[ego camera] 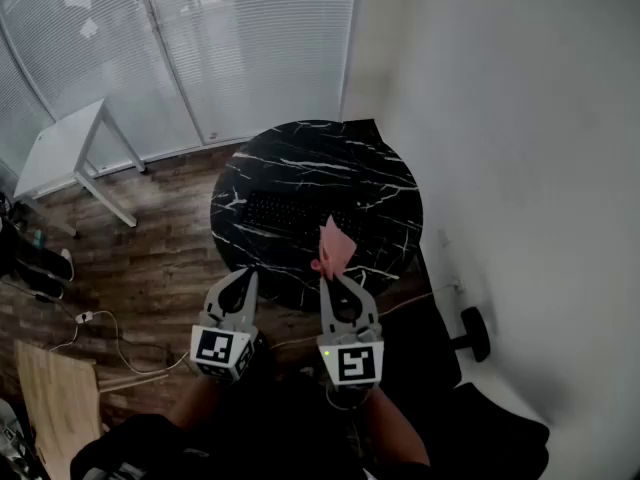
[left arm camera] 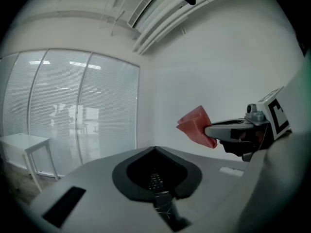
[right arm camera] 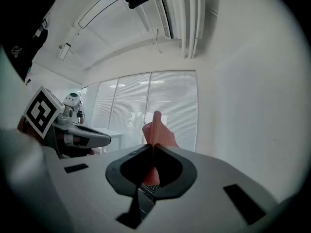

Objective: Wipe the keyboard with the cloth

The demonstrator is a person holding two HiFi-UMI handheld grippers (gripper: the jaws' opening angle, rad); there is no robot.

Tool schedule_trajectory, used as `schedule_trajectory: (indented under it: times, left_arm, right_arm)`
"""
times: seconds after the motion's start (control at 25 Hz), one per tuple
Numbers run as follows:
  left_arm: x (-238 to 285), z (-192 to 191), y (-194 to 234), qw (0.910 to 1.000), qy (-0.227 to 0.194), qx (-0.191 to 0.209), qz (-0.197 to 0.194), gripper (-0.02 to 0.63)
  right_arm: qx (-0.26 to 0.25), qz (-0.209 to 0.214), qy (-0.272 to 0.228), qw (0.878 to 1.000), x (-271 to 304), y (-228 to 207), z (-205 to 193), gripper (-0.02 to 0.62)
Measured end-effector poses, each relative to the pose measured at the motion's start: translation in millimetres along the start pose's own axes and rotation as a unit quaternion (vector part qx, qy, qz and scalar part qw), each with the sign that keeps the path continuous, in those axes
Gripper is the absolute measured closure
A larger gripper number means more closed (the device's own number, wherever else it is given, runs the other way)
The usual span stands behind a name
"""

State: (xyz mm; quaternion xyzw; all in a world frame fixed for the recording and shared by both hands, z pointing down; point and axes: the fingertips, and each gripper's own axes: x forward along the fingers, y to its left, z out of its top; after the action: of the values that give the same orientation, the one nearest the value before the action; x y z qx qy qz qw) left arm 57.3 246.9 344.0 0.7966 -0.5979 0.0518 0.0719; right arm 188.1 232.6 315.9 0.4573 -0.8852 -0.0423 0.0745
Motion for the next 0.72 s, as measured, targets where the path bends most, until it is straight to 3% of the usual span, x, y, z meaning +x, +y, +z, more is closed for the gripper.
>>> schedule_trajectory:
  times: [0.32,0.72]
  left_arm:
    - [-8,-5,15,0.9993,-0.001,0.033,0.019,0.609]
    - [-19,-22,61,0.9990,0.013,0.018,0.039,0.609]
  right_arm:
    - [0.007,0.011,-0.013,1.000,6,14,-6,0.588]
    - [0.002,0.062,0.001,0.998,50,61,-11,0.588]
